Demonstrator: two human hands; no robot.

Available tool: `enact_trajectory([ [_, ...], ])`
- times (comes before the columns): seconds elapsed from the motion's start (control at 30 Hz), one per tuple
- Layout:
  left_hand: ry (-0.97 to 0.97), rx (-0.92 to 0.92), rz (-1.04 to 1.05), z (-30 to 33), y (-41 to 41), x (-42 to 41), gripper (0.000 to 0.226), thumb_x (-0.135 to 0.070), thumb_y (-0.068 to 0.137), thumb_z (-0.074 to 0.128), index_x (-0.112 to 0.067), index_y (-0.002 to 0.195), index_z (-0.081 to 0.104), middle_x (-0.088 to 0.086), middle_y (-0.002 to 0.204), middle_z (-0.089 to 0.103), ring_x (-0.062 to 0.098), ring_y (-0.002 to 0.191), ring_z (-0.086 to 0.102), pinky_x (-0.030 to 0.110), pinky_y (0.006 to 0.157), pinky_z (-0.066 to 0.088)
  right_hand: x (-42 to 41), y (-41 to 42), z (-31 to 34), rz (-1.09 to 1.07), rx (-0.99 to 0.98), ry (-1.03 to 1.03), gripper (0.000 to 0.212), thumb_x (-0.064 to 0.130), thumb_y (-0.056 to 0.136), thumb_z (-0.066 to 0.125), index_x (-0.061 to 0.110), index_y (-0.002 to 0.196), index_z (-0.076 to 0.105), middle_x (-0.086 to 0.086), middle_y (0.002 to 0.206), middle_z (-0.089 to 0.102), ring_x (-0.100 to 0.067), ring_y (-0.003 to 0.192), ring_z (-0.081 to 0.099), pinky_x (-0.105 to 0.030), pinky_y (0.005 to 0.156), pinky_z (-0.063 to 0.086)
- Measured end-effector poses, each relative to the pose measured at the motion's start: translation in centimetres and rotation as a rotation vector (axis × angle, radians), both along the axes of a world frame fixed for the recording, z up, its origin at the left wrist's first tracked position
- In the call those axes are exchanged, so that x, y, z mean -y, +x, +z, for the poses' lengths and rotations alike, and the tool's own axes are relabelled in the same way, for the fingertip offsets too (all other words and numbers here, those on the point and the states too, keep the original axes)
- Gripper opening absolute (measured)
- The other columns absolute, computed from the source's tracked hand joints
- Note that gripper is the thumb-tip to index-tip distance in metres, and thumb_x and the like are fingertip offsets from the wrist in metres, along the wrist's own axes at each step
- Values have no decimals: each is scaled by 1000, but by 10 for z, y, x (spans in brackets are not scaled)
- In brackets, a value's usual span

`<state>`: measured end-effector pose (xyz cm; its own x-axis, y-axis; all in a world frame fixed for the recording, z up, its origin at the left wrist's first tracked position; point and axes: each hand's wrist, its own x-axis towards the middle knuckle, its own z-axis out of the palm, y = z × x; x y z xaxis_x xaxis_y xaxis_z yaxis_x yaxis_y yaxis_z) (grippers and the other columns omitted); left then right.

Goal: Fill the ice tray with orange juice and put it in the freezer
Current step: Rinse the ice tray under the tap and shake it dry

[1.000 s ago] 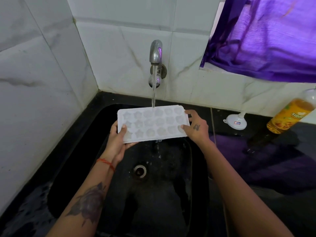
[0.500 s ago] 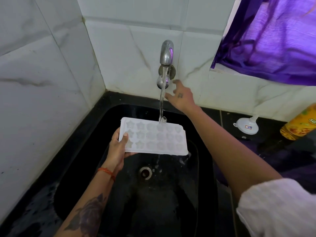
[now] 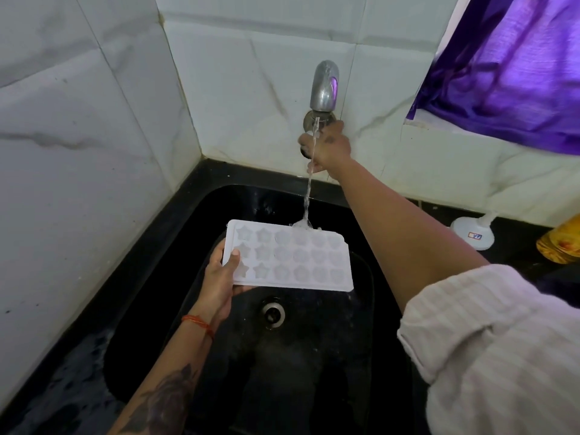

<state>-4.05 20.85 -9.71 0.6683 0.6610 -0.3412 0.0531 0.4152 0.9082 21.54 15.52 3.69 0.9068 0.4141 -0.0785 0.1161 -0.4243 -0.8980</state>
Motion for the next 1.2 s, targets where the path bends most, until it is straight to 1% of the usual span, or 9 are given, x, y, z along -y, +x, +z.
enact_trajectory([
  [0.17, -37, 2, 4, 3, -4, 3, 26, -23, 98, 47, -34, 122, 51, -1, 115, 65, 20, 98, 66, 30, 58, 58, 25, -7, 6, 88, -266, 104, 50, 31, 89, 58, 11, 128, 33, -13, 89, 62, -22, 65, 63, -31, 49, 56],
  [0.33, -82, 8, 27, 5, -8, 5, 34, -21, 99, 45, -29, 133, 46, -1, 115, 64, 20, 99, 65, 31, 58, 58, 107, -47, -44, 23, -139, -240, 72, 59, 81, 56, 17, 136, 37, -10, 137, 45, -30, 120, 48, -42, 93, 46],
  [0.4, -121, 10, 27, 4, -10, 8, 35, -21, 99, 45, -30, 133, 46, 0, 116, 64, 20, 99, 65, 32, 58, 59, 141, -72, -68, 56, -338, -265, 77, 56, 78, 62, 17, 138, 35, -10, 137, 46, -32, 118, 50, -44, 89, 49],
  [0.47, -156, 2, 13, 2, -12, 12, 36, -22, 99, 44, -28, 135, 44, 2, 120, 63, 22, 101, 65, 34, 60, 59, 163, -93, -85, 144, -607, -156, 65, 45, 80, 66, 16, 134, 41, -11, 123, 58, -31, 102, 62, -46, 78, 56],
  [0.53, -178, -20, -7, -2, -15, 16, 35, -23, 100, 43, -26, 135, 44, 5, 121, 63, 23, 102, 65, 35, 62, 59, 176, -105, -92, 127, -695, 6, 50, 28, 86, 64, 14, 130, 45, -13, 112, 64, -30, 89, 68, -42, 67, 59],
  [0.7, -220, -167, -85, -8, -22, 33, 20, -23, 101, 41, -21, 120, 48, 3, 110, 63, 19, 90, 64, 35, 58, 58, 186, -116, -79, 31, -501, 104, 33, 14, 88, 61, 11, 120, 50, -8, 106, 61, -23, 86, 66, -32, 56, 59],
  [0.87, -200, -388, -207, -8, -22, 52, 25, -18, 101, 41, -9, 122, 50, 10, 104, 61, 26, 87, 60, 44, 76, 49, 184, -132, -44, 57, -143, 14, 26, 14, 86, 62, 23, 108, 55, -4, 94, 62, -21, 81, 66, -34, 56, 59],
  [1.0, -222, -364, -255, -1, -17, 64, 28, -15, 102, 39, -4, 125, 47, 11, 97, 58, 24, 78, 57, 42, 72, 47, 187, -151, -22, 132, 76, 5, 28, 13, 85, 61, 25, 110, 58, -7, 93, 67, -22, 82, 67, -37, 61, 59],
  [1.2, -274, -276, -258, 4, -17, 64, 27, -9, 99, 39, -8, 125, 47, 14, 117, 54, 29, 103, 54, 46, 86, 45, 194, -169, -3, 192, 347, -98, 29, 18, 87, 60, 28, 114, 57, -1, 97, 67, -20, 88, 62, -32, 76, 51],
])
